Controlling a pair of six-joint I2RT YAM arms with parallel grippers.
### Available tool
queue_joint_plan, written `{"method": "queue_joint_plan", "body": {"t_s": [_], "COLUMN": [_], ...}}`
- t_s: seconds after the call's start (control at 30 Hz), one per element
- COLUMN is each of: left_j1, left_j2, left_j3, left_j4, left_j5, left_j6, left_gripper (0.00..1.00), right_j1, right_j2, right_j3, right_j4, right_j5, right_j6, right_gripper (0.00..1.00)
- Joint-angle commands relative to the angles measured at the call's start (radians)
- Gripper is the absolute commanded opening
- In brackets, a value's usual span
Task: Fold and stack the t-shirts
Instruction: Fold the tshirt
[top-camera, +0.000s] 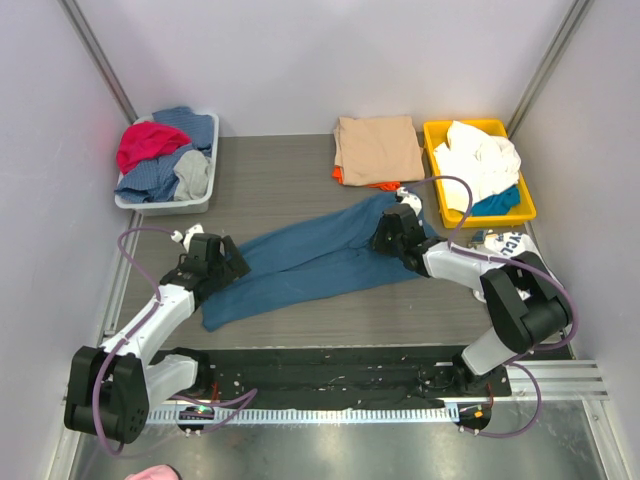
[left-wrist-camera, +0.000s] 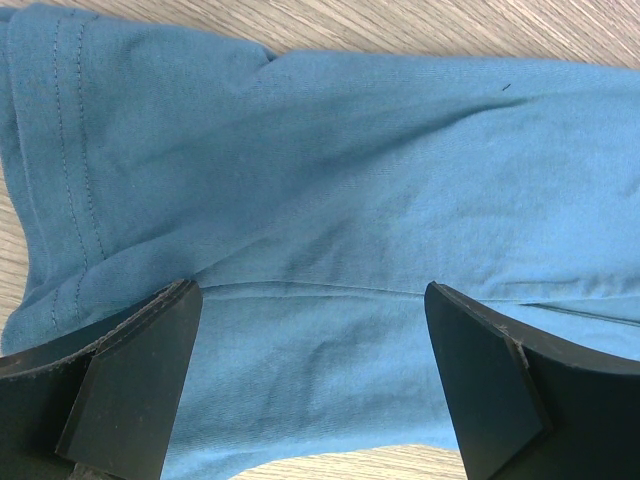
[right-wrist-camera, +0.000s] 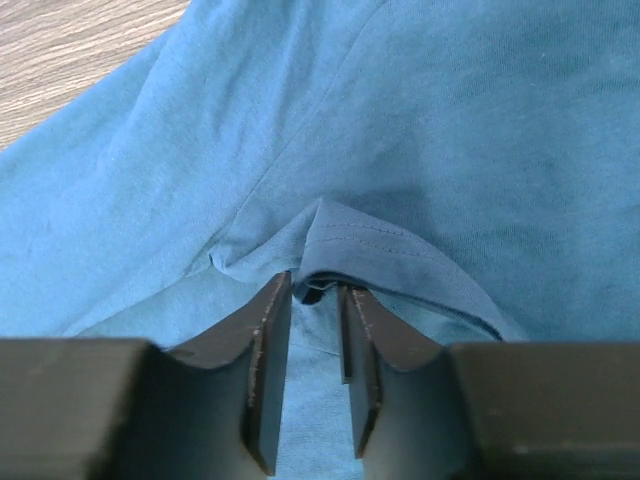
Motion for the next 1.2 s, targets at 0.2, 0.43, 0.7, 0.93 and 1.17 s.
{"method": "queue_joint_plan", "body": {"t_s": [0.2, 0.43, 0.7, 0.93, 1.17], "left_j1": [0.002, 0.002, 0.002, 0.002, 0.002], "left_j2": [-0.005, -0.008, -0.014, -0.022, -0.037], "left_j3": [0.008, 0.01, 0.007, -0.001, -0.012], "left_j4": [0.013, 0.015, 0.013, 0.015, 0.01], "left_j5": [-0.013, -0.006, -0.003, 0.001, 0.0], "left_j6": [0.013, 0.01, 0.01, 0.009, 0.007], "left_gripper": [1.0, 1.0, 1.0, 1.0, 1.0], "right_j1": [0.004, 0.004, 0.004, 0.004, 0.004], "right_j2": [-0.046, -0.083, -0.145, -0.174, -0.218], "right_j3": [0.027, 0.012, -0.011, -0.053, -0.108], "right_j4": [0.034, 0.02, -0.045, -0.08, -0.114], "right_j5": [0.005, 0.0, -0.044, -0.107, -0.153], "right_j6": [-0.001, 0.011, 0.102, 0.199, 0.245], "right_gripper": [0.19, 0.07, 0.06, 0.06, 0.06]}}
